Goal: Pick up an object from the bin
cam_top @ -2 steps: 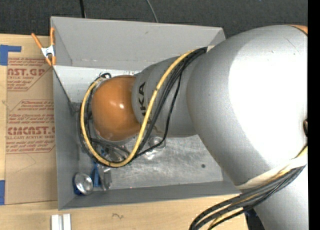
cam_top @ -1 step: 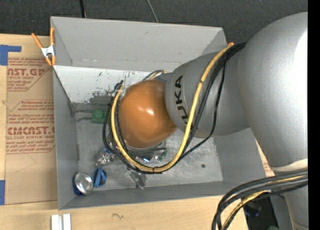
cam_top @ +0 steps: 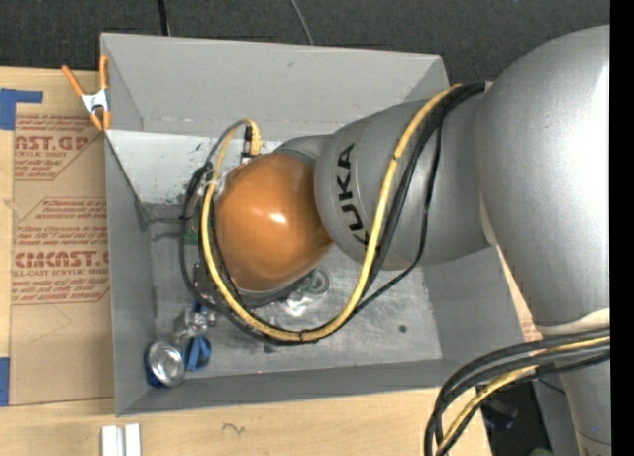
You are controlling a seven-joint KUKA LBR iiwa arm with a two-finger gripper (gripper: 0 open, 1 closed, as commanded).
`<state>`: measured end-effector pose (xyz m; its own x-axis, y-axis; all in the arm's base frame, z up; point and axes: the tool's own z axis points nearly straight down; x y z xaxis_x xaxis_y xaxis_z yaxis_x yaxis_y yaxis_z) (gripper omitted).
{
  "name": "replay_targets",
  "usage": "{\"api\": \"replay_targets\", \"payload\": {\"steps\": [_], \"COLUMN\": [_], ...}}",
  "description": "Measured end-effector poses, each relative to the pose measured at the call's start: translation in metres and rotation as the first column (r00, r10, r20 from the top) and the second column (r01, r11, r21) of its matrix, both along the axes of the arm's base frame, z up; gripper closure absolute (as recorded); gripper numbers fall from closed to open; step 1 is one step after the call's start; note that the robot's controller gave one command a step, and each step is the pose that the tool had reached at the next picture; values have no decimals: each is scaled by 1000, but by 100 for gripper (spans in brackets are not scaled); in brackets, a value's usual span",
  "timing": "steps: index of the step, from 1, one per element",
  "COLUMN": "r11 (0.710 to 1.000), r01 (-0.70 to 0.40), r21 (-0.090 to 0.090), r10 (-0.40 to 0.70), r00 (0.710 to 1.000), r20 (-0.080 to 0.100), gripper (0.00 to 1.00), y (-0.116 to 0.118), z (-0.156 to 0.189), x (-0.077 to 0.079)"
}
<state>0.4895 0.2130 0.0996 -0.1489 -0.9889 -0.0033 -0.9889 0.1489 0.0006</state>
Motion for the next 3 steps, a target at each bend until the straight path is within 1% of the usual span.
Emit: {"api": "replay_targets", "payload": {"steps": [1,2,3], "r11": [967,967,967], "r01": [-256,-253,-254], "r21": [-2,-2,2], "r10": [256,253,254], "r00": [967,967,967], "r20": [5,1,2], "gripper": [0,0,100], "y": [26,26,29], "z": [-27,-27,-27], "x": [1,1,0]}}
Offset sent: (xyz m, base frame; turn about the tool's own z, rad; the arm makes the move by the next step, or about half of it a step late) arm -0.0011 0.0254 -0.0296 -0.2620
